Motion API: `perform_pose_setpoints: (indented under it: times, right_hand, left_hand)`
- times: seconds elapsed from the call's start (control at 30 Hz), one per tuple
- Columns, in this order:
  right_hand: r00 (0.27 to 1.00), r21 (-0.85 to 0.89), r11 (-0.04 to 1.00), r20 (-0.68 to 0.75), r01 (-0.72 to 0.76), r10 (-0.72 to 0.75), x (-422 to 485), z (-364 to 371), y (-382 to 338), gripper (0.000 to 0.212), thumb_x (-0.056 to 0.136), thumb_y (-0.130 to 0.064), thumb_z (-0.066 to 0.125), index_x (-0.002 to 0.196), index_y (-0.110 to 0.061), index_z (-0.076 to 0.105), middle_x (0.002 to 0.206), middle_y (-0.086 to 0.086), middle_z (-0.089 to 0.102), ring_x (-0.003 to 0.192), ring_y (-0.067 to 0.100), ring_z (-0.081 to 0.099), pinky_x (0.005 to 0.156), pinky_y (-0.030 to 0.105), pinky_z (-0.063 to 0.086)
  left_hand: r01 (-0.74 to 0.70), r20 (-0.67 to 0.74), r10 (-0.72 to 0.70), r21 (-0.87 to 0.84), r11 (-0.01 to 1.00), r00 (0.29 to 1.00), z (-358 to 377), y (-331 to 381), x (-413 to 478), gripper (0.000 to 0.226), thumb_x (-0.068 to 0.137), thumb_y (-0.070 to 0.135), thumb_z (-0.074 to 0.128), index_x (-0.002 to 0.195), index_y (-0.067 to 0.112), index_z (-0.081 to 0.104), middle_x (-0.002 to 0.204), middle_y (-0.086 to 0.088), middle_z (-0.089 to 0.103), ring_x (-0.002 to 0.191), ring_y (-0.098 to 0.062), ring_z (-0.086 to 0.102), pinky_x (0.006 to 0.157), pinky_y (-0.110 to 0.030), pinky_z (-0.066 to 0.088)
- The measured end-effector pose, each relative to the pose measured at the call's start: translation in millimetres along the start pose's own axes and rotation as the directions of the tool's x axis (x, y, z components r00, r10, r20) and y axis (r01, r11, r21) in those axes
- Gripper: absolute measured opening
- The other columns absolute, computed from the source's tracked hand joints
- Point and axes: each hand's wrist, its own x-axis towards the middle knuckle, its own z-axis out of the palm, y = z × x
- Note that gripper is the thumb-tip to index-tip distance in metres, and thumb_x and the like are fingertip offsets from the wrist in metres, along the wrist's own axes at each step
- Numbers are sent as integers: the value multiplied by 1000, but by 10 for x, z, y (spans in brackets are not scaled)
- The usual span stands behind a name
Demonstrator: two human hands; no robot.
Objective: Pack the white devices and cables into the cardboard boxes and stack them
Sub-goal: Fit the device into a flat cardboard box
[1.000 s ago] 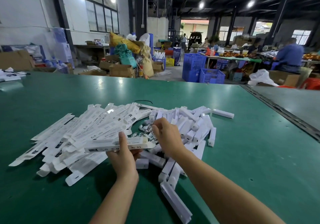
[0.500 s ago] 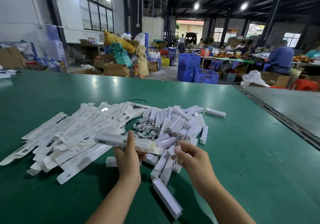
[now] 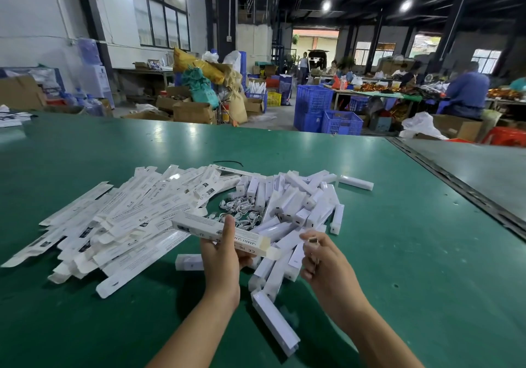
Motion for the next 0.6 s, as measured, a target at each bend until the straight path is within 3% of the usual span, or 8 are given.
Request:
perform_pose_setpoints:
  times: [0.1, 0.17, 0.27, 0.4, 0.5, 0.6]
  right_hand:
    - [1000, -117, 993, -16, -10, 8, -38, 25, -9, 36, 96, -43, 50, 65, -25, 55, 69, -2, 24, 59, 13, 23, 57, 28, 24]
    - [1000, -268, 963, -10, 11, -14, -78, 38, -4, 40, 96, -51, 51, 62, -29, 50, 68, -3, 23, 62, 14, 22, 61, 30, 24]
    - [999, -340, 940, -11, 31, -37, -95, 70, 56, 36, 97, -28, 56, 61, -26, 60, 61, -5, 42, 58, 10, 41, 63, 30, 40]
    - [996, -357, 934, -69, 34, -63, -117, 140, 105, 33, 92, 2, 55, 73, -16, 75, 67, 3, 67, 67, 18, 66, 71, 29, 57]
    - [996, -306, 952, -72, 22, -46, -125, 166, 107, 29, 95, 2, 52, 91, -16, 75, 75, 5, 72, 75, 22, 71, 70, 26, 58]
    - [995, -279, 960, -76, 35, -59, -128, 187, 96, 15, 99, -11, 53, 102, -11, 67, 83, 2, 74, 78, 29, 73, 69, 29, 59]
  left_hand:
    - [-2, 10, 2, -5, 1000, 1000, 4, -8, -8, 68, 74, 59, 65, 130, 25, 48, 91, -6, 71, 62, -11, 69, 45, -24, 52]
    - [4, 1, -4, -4, 1000, 1000, 10, -16, -4, 70, 74, 59, 66, 131, 23, 47, 93, -8, 70, 64, -13, 68, 46, -26, 53]
    - [4, 4, -4, 0, 1000, 1000, 12, -25, 1, 72, 74, 59, 66, 132, 21, 48, 95, -11, 70, 69, -18, 67, 48, -30, 54]
    - [-13, 12, 13, 4, 1000, 1000, 11, -36, 0, 69, 74, 58, 66, 130, 22, 49, 86, -5, 71, 64, -15, 68, 46, -28, 53]
    - [-28, 4, 28, 16, 999, 1000, 6, -39, 12, 62, 80, 55, 67, 130, 22, 50, 89, -5, 71, 64, -14, 69, 47, -26, 52]
    - [-37, -6, 37, 19, 999, 999, -17, -42, 33, 54, 89, 48, 65, 133, 21, 48, 96, -6, 71, 66, -12, 70, 48, -25, 52]
